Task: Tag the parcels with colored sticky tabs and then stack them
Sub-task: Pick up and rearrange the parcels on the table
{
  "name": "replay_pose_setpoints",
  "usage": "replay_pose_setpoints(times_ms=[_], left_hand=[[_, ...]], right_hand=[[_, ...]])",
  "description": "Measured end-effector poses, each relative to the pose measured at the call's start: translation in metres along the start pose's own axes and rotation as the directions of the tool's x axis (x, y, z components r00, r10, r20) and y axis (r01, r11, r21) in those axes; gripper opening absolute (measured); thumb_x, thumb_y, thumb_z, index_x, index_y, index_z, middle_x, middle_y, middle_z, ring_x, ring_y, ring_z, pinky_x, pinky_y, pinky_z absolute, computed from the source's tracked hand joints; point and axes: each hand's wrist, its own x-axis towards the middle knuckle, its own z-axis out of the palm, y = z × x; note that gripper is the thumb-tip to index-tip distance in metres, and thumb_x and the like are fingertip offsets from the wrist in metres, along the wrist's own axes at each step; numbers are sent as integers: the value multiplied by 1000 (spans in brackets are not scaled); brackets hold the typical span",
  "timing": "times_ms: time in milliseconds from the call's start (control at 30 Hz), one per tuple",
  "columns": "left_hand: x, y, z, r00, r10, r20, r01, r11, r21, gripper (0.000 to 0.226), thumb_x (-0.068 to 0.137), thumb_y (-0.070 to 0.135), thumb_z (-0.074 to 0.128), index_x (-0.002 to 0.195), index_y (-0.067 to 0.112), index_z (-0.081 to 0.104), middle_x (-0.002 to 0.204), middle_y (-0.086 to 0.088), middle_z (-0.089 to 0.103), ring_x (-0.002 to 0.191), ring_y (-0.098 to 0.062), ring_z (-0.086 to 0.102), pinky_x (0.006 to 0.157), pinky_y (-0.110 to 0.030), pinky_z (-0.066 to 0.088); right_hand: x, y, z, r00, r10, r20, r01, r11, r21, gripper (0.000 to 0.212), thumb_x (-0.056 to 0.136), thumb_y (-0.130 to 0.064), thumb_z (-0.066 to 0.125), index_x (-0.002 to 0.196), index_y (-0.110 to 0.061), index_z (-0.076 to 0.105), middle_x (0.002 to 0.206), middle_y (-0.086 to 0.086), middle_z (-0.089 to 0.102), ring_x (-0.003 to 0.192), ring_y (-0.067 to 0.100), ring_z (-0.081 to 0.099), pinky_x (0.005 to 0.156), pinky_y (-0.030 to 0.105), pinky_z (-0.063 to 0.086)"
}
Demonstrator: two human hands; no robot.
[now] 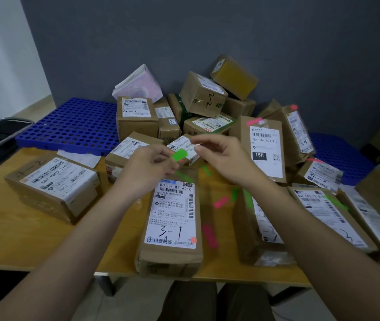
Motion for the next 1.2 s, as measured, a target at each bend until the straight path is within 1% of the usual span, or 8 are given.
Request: replay_pose_setpoints(times_ms=[167, 300, 467, 600, 767, 933, 1067, 1200], left_hand=[[-3, 25, 7, 984, 75, 159, -95, 988, 122, 9, 91, 20, 62, 95, 17, 70, 84, 6, 74, 89, -22, 68, 87, -43, 51], [3, 29, 17, 987, 40, 153, -54, 995, 89, 8, 89, 19, 65, 94, 15, 70, 83, 3, 75, 92, -20, 68, 92, -42, 48], [9, 29, 25, 982, 15, 189, -48, 984, 170, 22, 87, 29, 68, 108, 27, 61, 84, 11, 74, 87, -24, 68, 83, -37, 50], [13, 19, 20, 987, 9, 163, -47, 973, 227, 37, 90, 32, 64, 125, 27, 53, 94, 16, 69, 89, -9, 63, 77, -30, 51], [10, -1, 8, 992, 117, 53, -123, 983, 139, 14, 91, 22, 61, 105, 22, 65, 98, 9, 68, 97, -6, 62, 82, -22, 48], [4, -18, -2, 986, 164, 18, -164, 975, 152, 19, 94, 15, 56, 90, 31, 67, 98, 13, 66, 98, -3, 59, 87, -21, 46], [5, -28, -13, 986, 159, -57, -144, 967, 209, 17, 95, 14, 54, 95, 25, 67, 102, 6, 67, 103, -10, 59, 93, -30, 47], [10, -30, -22, 982, 149, -113, -114, 956, 271, 16, 95, 17, 53, 97, 25, 66, 105, 4, 67, 105, -11, 59, 83, -38, 53]], right_hand=[[1, -16, -4, 1000, 6, 9, -6, 998, 66, 11, 81, -3, 73, 85, -13, 73, 80, -2, 70, 76, 5, 64, 77, 22, 54], [-2, -13, -15, 1000, 15, -23, -16, 999, -33, 16, 81, -8, 74, 88, -23, 71, 84, 3, 71, 81, 20, 67, 80, 31, 55], [-9, -12, -29, 995, 79, -53, -78, 997, 16, 21, 79, 0, 74, 82, -20, 71, 75, 2, 70, 72, 10, 66, 77, 23, 55], [-9, -2, -43, 980, 200, 23, -185, 942, -279, 12, 78, -5, 76, 84, -15, 75, 71, -8, 68, 66, 0, 62, 71, 16, 52], [-7, 20, -29, 813, 444, 377, -143, 779, -610, 13, 78, -9, 77, 91, -12, 76, 83, -2, 73, 77, 10, 68, 73, 22, 54], [8, 35, -3, 675, 556, 485, -20, 671, -741, 19, 72, -11, 82, 82, -18, 67, 80, -3, 68, 76, 16, 65, 66, 29, 51], [11, 47, 9, 703, 524, 481, 126, 574, -809, 27, 71, -17, 82, 95, -18, 69, 84, -3, 58, 80, 17, 56, 59, 27, 42], [17, 52, 4, 816, 403, 415, 137, 562, -816, 18, 80, -27, 75, 97, -24, 70, 87, -7, 61, 80, 15, 57, 60, 26, 43]])
